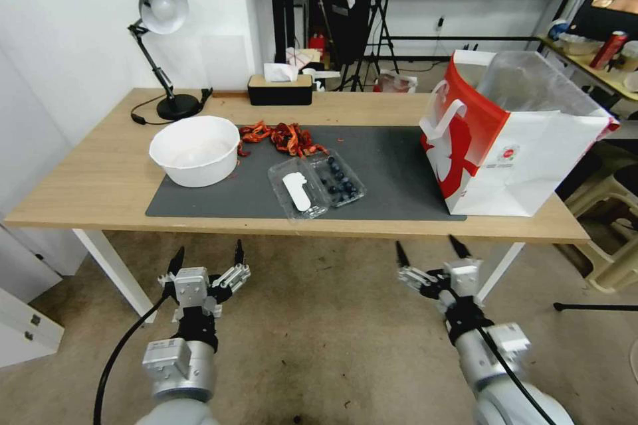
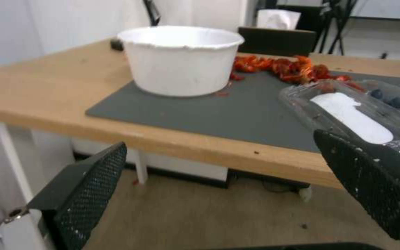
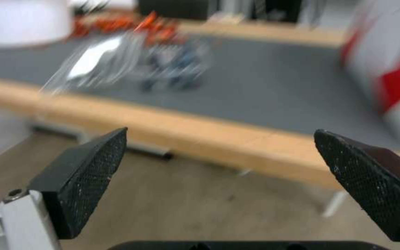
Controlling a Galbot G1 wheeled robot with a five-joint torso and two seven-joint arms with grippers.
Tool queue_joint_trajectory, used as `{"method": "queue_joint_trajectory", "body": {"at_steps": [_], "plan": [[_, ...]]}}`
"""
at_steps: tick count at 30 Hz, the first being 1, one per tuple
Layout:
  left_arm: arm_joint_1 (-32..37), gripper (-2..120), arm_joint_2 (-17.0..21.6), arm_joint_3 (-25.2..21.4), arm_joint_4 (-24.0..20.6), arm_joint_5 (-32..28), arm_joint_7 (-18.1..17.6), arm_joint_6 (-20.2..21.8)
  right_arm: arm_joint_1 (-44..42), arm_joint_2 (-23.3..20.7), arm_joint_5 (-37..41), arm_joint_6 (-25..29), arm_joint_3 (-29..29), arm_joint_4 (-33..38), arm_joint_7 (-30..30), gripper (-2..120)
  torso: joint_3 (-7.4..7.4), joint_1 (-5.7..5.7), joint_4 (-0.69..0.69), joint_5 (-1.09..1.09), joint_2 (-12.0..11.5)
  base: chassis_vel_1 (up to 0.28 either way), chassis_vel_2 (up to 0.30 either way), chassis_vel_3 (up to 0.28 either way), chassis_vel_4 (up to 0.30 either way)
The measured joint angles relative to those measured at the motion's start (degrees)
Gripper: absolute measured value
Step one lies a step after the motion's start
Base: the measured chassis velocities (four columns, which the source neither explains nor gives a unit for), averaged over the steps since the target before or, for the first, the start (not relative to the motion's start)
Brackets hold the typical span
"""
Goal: Close the takeout container lid, then place the container into the takeout bag.
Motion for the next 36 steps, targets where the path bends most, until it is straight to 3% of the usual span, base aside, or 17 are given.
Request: {"method": "queue_joint_trajectory", "body": {"at_steps": [1,3,17,27,32,36], "plan": [[-0.46,100,-0.21,0.24,0.90,-0.13,-0.35,-0.78,1.59,-1.50,1.08,-1.06,-0.40,-0.90,-0.31,100,0.01,0.00,0.02,0.05,0.00,0.000,0.000,0.000,0.000],[-1.35,100,-0.27,0.19,3.20,-0.55,-0.38,-1.93,3.20,-2.70,2.04,-1.55,-0.60,-1.76,-0.41,100,0.01,0.01,-0.01,-0.06,0.00,0.000,0.000,0.000,0.000],[-2.72,100,-0.43,-1.61,5.72,-1.89,1.50,-3.02,4.09,-2.52,2.59,0.05,-0.60,-2.18,0.14,100,0.00,0.00,-0.02,-0.02,0.00,0.000,0.000,0.000,0.000],[-3.63,100,-0.37,-2.40,7.00,-3.02,2.88,-3.47,10.11,-2.78,15.27,5.21,-1.83,-5.66,0.62,100,0.00,0.00,0.00,-0.01,0.00,0.000,0.000,0.000,0.000],[-5.28,100,-0.31,-1.39,8.58,-4.39,3.31,-2.77,11.71,-2.95,18.14,6.34,-1.59,-6.61,1.63,100,0.00,0.00,-0.07,-0.03,0.00,0.000,0.000,0.000,0.000],[-5.18,100,-0.31,-1.46,9.13,-4.75,3.85,-3.49,18.43,-3.83,21.42,5.76,-4.05,-10.09,3.54,100,0.00,0.00,0.00,-0.01,0.00,0.000,0.000,0.000,0.000]]}}
